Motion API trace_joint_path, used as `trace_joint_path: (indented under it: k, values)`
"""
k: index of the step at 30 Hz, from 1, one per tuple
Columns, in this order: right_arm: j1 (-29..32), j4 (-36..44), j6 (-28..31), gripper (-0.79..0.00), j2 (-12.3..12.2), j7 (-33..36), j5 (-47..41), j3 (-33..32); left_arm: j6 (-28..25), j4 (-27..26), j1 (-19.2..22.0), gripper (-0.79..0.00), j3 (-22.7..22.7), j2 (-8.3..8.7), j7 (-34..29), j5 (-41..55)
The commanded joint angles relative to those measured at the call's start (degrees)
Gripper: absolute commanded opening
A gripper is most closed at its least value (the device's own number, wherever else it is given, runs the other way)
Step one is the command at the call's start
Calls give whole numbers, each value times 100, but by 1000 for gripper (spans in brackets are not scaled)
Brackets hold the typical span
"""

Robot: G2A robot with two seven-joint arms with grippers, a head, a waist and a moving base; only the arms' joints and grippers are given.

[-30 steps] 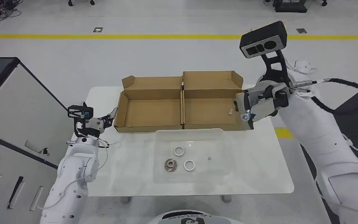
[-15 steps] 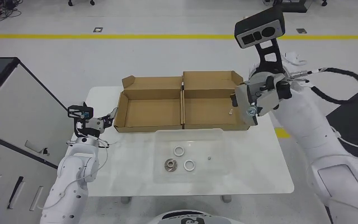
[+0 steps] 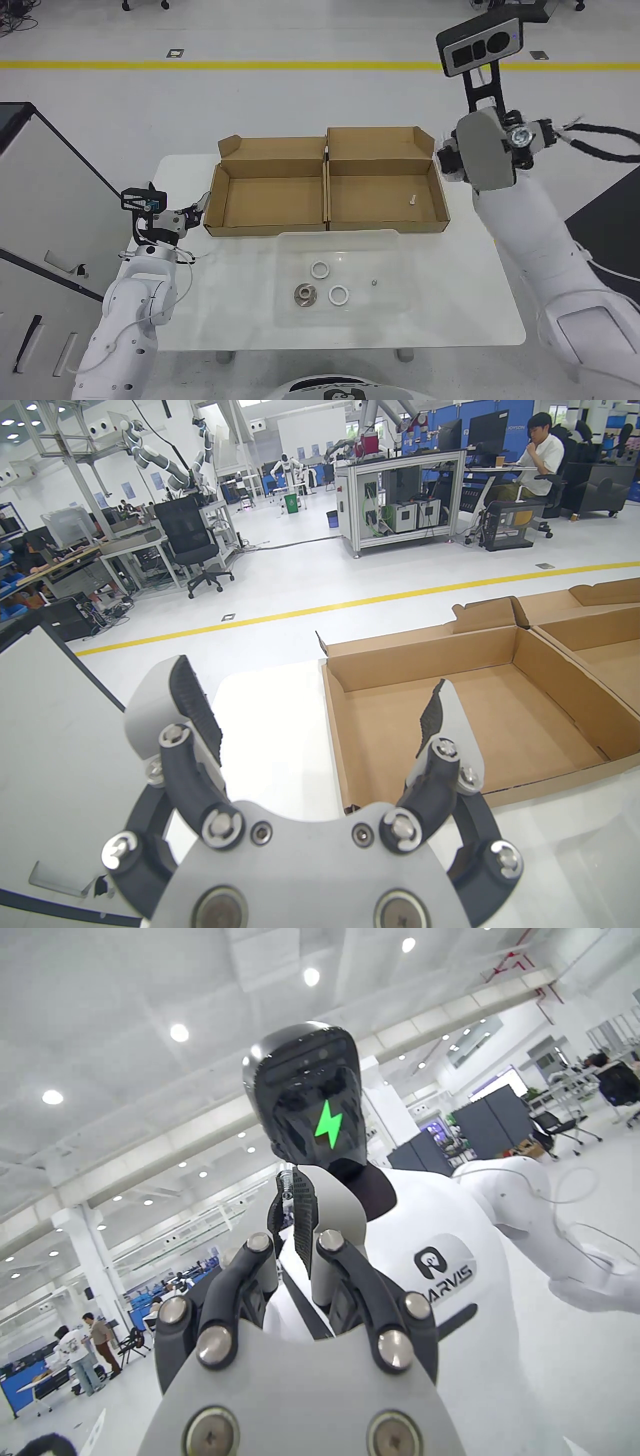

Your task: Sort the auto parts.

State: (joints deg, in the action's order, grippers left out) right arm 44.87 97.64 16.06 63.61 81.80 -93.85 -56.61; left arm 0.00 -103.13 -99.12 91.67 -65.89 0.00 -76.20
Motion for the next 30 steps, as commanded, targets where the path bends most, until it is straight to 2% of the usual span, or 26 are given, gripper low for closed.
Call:
trace_joint_path:
  k: [1,11,23,30]
  values:
    - [22,-5,26,-785,47,-43,-136,4,0,0,0,0,0,0,0,0]
    - [77,-113,-56,-785,166,-391,439,-191,0,0,0,0,0,0,0,0]
    - [137,-52,-484,-785,148,-558,1986,-559,0,0,0,0,0,0,0,0]
    - [264,69,-509,-785,182,-465,2032,-677,0,0,0,0,0,0,0,0]
